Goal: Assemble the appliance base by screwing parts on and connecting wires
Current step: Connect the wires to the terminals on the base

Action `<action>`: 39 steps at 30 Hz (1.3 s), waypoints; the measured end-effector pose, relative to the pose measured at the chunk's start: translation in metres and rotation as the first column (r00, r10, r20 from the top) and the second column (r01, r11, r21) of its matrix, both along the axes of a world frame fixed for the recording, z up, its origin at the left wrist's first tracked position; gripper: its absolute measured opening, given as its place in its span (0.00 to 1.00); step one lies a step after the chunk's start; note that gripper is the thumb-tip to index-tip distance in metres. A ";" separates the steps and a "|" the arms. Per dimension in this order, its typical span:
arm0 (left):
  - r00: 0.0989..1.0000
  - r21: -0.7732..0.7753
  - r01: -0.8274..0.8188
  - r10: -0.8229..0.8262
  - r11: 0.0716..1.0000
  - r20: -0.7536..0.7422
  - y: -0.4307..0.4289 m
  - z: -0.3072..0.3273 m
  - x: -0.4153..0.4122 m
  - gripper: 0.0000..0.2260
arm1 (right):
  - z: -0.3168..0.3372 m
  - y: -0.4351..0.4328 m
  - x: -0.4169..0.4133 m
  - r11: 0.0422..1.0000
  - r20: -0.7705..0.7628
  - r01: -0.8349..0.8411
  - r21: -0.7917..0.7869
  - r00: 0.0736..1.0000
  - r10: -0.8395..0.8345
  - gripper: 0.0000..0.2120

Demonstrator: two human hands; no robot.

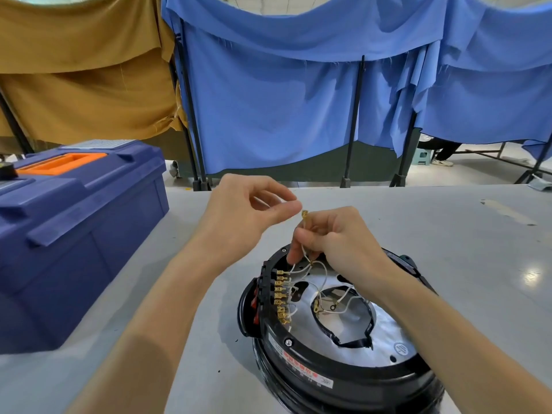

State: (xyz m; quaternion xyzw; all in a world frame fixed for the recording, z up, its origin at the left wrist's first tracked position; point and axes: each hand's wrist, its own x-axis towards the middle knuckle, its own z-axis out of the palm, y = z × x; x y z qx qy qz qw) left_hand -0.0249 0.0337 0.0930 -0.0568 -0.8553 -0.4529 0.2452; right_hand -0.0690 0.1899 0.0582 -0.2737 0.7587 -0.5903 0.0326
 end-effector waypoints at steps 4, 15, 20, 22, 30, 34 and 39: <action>1.000 -0.212 -0.007 0.011 0.977 0.014 0.003 0.000 0.001 0.03 | -0.002 -0.001 0.003 0.994 -0.018 -0.053 0.092 0.998 0.055 0.11; 0.969 -0.071 -0.029 0.045 0.997 0.242 -0.007 0.001 0.000 0.09 | 0.004 0.000 0.008 0.990 -0.259 0.130 0.051 0.959 -0.112 0.05; 0.936 -0.027 0.024 -0.013 0.999 0.351 -0.009 0.003 0.003 0.08 | 0.008 0.001 0.010 0.967 -0.434 0.173 0.186 0.897 -0.077 0.04; 0.917 -0.005 0.047 -0.041 0.999 0.396 -0.011 0.004 0.003 0.09 | 0.010 0.002 0.011 0.958 -0.475 0.166 0.236 0.879 -0.035 0.02; 0.848 -0.126 0.232 -0.138 0.964 0.511 -0.029 0.012 0.015 0.09 | 0.018 0.011 0.017 0.917 -0.429 0.089 0.389 0.898 0.095 0.05; 0.747 -0.363 0.303 0.017 0.881 0.664 -0.036 0.011 0.022 0.09 | 0.015 0.012 0.021 0.795 -0.321 0.034 0.606 0.925 0.205 0.06; 0.575 -0.367 0.451 0.050 0.814 0.816 -0.018 0.001 0.021 0.10 | 0.011 0.010 0.026 0.704 -0.221 -0.018 0.710 0.944 0.246 0.07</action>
